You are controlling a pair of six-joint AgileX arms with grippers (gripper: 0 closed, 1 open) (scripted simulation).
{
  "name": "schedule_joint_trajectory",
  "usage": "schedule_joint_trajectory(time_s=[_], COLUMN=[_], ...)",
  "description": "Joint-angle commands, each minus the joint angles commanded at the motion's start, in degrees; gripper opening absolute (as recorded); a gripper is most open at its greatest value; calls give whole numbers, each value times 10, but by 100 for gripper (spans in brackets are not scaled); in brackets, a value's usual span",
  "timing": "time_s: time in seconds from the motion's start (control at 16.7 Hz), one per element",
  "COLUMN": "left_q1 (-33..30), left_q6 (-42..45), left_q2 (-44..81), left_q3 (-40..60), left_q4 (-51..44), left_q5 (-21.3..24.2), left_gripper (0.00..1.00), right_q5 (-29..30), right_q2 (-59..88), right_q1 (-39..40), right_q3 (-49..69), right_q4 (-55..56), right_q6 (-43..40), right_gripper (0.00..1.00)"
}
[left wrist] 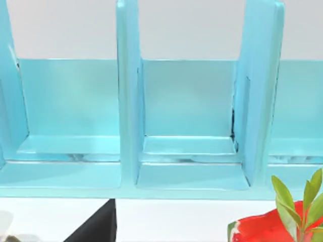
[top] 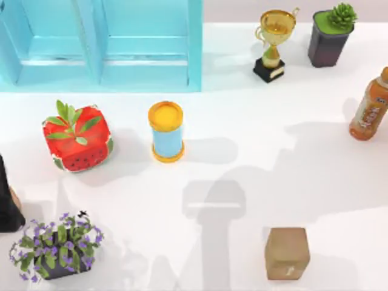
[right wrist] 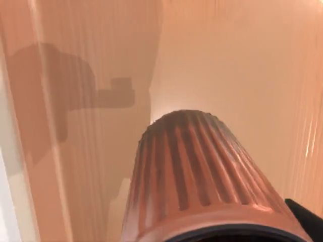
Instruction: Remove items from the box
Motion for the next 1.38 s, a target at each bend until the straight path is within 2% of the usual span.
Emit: schedule_joint_trajectory(time_s=[0.3, 0.6, 0.78, 0.96, 1.38], left_q1=[0, 0, 0, 0, 0], left_q6=[0, 0, 0, 0, 0], left_q2=[0, 0, 0, 0, 0], left_q3=[0, 0, 0, 0, 0], left_q4=[0, 0, 0, 0, 0], left_q5=[0, 0, 0, 0, 0], left_gripper=[100, 100, 100, 100, 100], right_q5=[5, 20, 27, 31, 29], right_q2=[9, 19, 26, 27, 31], right_q1=[141, 328, 412, 446, 446], right_q3=[-49, -115, -139, -149, -167], right_q4=[36, 94, 138, 163, 185], right_q6=[126, 322, 411, 447, 449], right_gripper=[0, 0, 0, 0, 0])
